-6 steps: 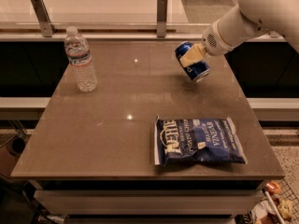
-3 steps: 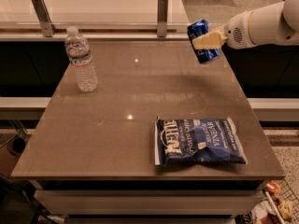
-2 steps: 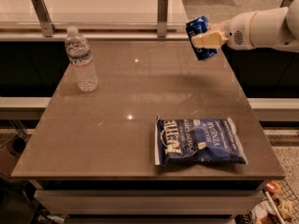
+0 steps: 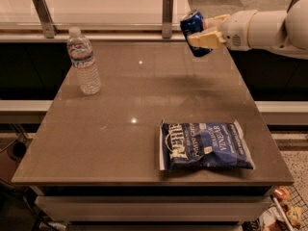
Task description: Place pepsi can upright
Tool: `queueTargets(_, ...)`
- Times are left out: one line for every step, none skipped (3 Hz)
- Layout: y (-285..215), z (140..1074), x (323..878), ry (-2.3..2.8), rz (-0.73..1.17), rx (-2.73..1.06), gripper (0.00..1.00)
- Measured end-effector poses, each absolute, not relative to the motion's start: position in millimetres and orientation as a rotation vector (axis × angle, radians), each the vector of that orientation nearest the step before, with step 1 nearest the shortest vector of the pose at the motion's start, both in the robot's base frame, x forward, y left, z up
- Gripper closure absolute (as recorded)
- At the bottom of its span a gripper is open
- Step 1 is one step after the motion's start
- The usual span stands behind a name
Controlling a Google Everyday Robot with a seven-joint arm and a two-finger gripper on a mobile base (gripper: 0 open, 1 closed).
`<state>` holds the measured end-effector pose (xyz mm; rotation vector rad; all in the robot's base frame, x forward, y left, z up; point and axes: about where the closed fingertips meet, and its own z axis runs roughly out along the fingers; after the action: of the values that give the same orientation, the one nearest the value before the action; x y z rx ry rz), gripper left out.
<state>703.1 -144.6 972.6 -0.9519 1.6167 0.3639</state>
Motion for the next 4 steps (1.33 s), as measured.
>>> queueTargets(-134.4, 970.2, 708.1, 1.553, 0.367, -1.015, 1.0)
queueTargets(-129.0, 958.2, 714.2, 1.521, 0.396, -1.05, 1.0)
queueTargets(-129.0, 938.4, 721.7, 1.513, 0.442, -1.061, 1.0)
queueTargets(-131.8, 921.6, 728.7, 1.51, 0.489, -1.057, 1.0)
